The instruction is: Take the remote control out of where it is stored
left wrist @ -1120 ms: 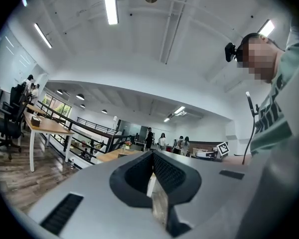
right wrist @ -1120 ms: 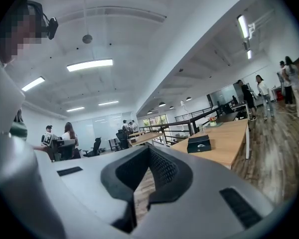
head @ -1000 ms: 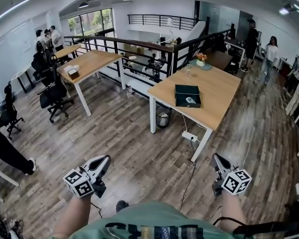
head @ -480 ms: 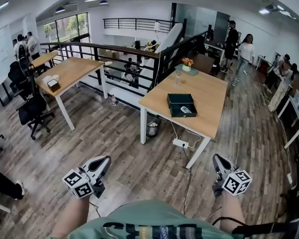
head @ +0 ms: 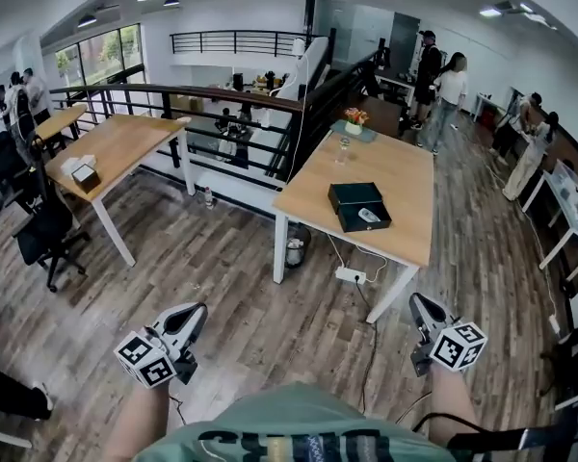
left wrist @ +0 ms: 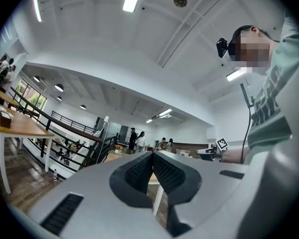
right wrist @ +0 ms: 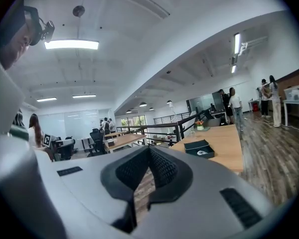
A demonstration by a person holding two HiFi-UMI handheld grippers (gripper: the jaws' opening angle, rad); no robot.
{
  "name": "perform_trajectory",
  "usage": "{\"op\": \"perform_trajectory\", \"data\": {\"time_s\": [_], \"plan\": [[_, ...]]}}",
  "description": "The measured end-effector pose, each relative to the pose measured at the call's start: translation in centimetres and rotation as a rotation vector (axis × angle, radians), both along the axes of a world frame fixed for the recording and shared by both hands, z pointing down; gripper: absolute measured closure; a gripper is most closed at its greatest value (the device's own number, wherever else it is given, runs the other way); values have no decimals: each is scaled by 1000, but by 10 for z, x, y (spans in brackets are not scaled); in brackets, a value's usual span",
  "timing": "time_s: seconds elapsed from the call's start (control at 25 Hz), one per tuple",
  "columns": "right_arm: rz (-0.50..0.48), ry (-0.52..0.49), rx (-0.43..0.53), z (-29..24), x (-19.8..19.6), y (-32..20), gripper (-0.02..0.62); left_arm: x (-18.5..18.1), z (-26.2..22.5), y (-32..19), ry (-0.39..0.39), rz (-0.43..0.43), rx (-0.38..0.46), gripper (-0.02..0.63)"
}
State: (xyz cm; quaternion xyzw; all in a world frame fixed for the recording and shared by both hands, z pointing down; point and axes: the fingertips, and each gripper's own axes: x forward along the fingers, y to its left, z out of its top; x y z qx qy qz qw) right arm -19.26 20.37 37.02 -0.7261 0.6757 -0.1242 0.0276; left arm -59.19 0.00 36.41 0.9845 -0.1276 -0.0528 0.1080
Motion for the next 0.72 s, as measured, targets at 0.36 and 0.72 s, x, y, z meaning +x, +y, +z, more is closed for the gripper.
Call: {"op": "perform_trajectory", "data": {"time_s": [0.36,0.72], "plan": [[-6,11,-22,1,10,-47,591,17,19,-44,2,22,-43,601],[-96,-32,50,9,100,-134,591,84,-11,-92,-32,-70,37,601]]}}
